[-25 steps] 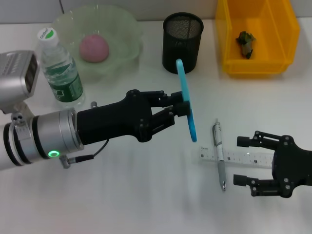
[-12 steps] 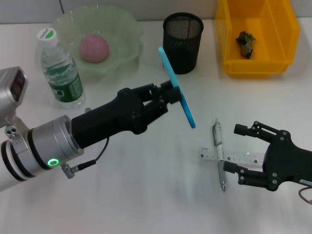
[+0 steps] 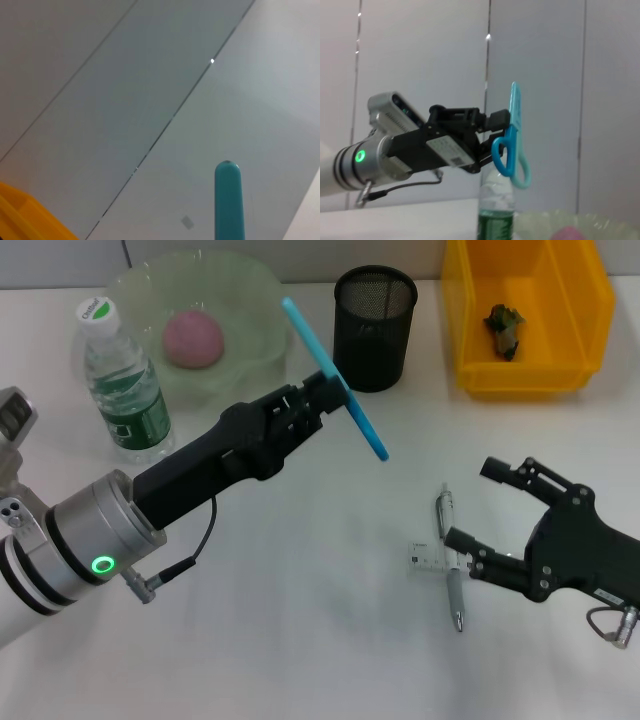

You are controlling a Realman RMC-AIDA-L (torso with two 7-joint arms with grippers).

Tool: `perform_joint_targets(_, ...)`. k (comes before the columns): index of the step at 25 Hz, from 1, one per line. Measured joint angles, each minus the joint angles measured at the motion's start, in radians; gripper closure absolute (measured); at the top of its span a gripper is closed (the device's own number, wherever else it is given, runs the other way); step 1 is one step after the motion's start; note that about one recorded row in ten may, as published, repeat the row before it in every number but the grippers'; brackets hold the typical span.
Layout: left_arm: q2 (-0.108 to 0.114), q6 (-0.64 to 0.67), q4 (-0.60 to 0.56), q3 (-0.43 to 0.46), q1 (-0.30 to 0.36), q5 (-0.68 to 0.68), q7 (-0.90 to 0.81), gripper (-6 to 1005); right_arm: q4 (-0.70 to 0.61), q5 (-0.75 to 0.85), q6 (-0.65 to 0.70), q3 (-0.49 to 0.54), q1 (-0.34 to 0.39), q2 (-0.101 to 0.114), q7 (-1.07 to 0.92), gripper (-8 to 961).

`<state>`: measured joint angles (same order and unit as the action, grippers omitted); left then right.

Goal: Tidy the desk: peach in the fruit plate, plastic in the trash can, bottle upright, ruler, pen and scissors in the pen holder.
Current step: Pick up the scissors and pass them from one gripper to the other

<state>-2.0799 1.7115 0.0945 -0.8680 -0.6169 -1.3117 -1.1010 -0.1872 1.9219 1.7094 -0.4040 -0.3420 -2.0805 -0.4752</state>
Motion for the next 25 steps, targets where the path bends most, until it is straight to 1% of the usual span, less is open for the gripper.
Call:
perform_joint_targets(1,0.0,0.0,0.0,0.0,0.0,0.0,0.0,736,0.0,0.0,0.0,0.0,0.0,0.0,0.0,124)
perform_joint_targets(3,0.0,-0.012,0.03,0.034,-0.009,-0.003,-0.011,735,0.043,0.0,-0.01,0.037,-0.006,-0.002,0.053,124)
perform_joint_targets(4,0.0,-0.012,0.03,0.034,-0.009,-0.003,-0.011,735,0.043,0.0,-0.01,0.037,-0.006,-0.002,0.053,124)
perform_joint_targets(5,0.0,-0.023,0.054,0.063,-0.012,-0.004,-0.015,735,0.07,0.0,-0.019,0.05,-0.013,-0.003,0.079,124)
perform_joint_targets(9,0.0,-0.044,0.079,0.097,-0.011,-0.006,-0.023,733,0.107,0.0,-0.037,0.063,-0.026,-0.005,0.122,124)
perform_joint_targets(10,0.0,-0.059,0.091,0.112,-0.011,-0.007,-0.036,733,0.138,-0.001,-0.053,0.084,-0.036,-0.007,0.151,124)
perform_joint_targets(13,0.0,-0.069,0.1,0.121,-0.013,-0.007,-0.049,732,0.163,-0.001,-0.058,0.105,-0.044,-0.007,0.166,124)
perform_joint_targets(15,0.0,-0.091,0.124,0.149,-0.016,-0.008,-0.066,732,0.187,-0.002,-0.058,0.131,-0.056,-0.007,0.176,124)
perform_joint_targets(18,0.0,-0.1,0.136,0.162,-0.017,-0.008,-0.073,731,0.205,-0.002,-0.06,0.145,-0.064,-0.007,0.193,124)
perform_joint_targets(23,0.0,-0.127,0.141,0.173,-0.021,-0.009,-0.143,729,0.232,-0.002,-0.065,0.154,-0.091,-0.008,0.219,124)
perform_joint_targets(25,0.0,-0.135,0.141,0.174,-0.022,-0.009,-0.179,728,0.244,-0.002,-0.085,0.155,-0.111,-0.009,0.22,124)
